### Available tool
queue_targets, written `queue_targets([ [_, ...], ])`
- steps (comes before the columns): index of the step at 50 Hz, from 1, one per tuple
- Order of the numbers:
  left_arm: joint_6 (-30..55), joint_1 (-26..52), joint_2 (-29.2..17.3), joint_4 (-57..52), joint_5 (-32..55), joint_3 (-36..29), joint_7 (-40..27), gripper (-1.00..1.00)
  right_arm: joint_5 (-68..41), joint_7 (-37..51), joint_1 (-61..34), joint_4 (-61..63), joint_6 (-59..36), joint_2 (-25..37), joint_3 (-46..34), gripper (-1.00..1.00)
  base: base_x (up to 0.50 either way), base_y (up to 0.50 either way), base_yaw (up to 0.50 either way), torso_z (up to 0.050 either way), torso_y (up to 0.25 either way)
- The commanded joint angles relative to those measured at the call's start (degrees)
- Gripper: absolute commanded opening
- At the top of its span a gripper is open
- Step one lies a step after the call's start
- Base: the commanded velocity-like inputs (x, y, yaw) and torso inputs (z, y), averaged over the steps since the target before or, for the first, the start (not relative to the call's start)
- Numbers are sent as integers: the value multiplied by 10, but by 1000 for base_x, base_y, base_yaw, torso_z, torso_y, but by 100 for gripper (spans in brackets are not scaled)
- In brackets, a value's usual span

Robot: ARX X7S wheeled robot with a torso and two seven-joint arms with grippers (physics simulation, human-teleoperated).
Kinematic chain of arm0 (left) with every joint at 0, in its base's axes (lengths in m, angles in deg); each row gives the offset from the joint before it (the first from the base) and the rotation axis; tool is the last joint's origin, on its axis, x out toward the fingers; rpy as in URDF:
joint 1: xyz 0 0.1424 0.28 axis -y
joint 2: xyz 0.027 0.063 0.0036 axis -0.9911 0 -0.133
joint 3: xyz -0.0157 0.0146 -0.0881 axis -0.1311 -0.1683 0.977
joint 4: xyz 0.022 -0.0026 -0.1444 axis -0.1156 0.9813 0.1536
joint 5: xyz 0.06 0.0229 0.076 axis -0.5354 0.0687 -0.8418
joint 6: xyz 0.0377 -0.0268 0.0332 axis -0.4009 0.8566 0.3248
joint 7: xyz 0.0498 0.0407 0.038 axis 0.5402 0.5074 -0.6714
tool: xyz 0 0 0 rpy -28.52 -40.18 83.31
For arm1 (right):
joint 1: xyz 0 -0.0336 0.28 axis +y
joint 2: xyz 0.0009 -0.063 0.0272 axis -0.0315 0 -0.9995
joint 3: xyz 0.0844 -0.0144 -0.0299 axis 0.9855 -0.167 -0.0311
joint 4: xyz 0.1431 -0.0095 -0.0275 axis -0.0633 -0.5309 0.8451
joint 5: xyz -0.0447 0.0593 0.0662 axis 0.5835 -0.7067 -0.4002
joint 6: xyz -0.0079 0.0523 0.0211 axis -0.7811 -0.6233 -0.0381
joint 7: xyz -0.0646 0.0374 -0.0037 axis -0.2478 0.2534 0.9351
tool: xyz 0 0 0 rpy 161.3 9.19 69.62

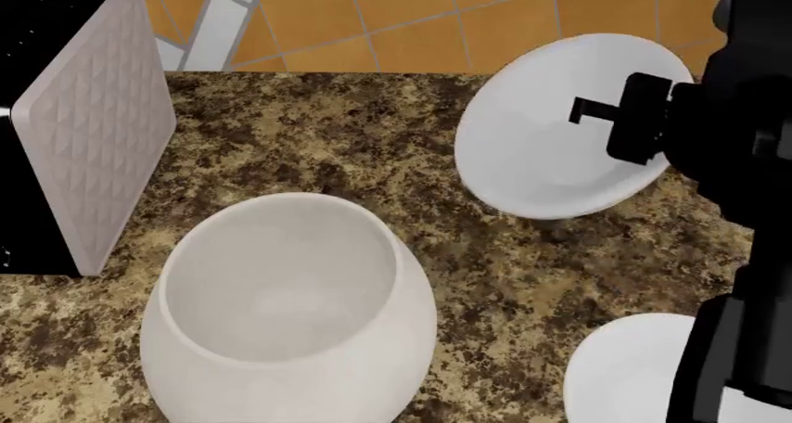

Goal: Stack the bowls from largest to smallest.

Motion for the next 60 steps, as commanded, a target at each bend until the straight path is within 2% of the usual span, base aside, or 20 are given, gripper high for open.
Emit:
queue_targets([
  [1,6,4,2,-5,4,-3,-6,100,-30,-12,37,142,-71,1,33,-100,0,0,0,0,0],
  [18,8,7,0,-9,11,-1,-8,100,-80,-52,58,238,-148,-21,43,-100,0,0,0,0,0],
  [38,10,11,4,-11,13,-10,-13,100,-120,-57,36,277,-189,-52,82,-100,0,0,0,0,0],
  [54,12,13,1,-15,20,-3,-18,100,-161,-58,40,328,-238,-77,84,-100,0,0,0,0,0],
  [60,11,14,1,-14,21,-2,-19,100,-329,45,58,339,-242,-67,67,-100,0,0,0,0,2],
])
